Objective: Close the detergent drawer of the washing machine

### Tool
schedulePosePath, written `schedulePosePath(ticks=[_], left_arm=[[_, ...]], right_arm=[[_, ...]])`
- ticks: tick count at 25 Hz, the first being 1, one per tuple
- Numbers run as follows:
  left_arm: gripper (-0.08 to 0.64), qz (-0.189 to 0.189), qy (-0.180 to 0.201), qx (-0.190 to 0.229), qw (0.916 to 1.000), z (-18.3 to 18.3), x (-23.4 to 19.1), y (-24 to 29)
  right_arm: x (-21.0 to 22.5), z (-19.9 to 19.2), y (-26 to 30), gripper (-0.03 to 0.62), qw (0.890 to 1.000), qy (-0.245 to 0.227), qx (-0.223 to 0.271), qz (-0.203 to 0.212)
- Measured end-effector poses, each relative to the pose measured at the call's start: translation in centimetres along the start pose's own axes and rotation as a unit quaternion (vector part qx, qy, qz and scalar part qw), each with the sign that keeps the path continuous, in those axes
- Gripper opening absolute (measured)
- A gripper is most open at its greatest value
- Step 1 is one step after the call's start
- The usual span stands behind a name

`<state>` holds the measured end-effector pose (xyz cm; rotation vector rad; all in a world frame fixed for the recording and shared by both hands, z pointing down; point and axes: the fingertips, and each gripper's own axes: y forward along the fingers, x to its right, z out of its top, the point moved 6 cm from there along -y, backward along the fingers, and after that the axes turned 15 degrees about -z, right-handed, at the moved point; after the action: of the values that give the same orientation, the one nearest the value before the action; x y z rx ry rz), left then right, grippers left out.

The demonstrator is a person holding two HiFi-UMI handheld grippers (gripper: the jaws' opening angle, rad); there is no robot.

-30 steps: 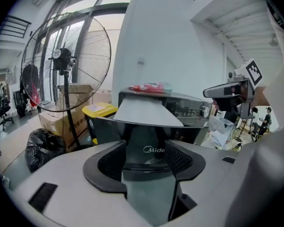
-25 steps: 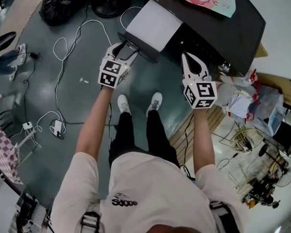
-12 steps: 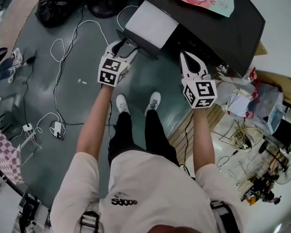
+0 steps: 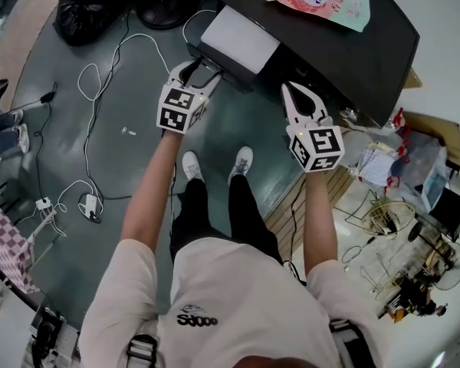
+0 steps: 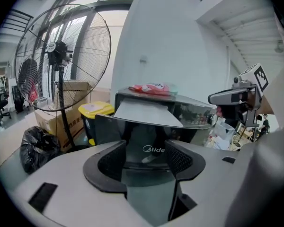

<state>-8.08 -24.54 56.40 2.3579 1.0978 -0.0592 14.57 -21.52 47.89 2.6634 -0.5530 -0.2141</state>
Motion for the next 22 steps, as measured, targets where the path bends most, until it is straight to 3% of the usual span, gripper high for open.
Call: schedulePosePath(ticks=[22], left_arm=[[0.267, 0.005, 0.002, 0.020, 0.9998, 5.3, -2.4, 5.8]], right_arm=[[3.3, 0.5, 1.7, 0.005, 0.999, 0.015, -0.003, -0.039]])
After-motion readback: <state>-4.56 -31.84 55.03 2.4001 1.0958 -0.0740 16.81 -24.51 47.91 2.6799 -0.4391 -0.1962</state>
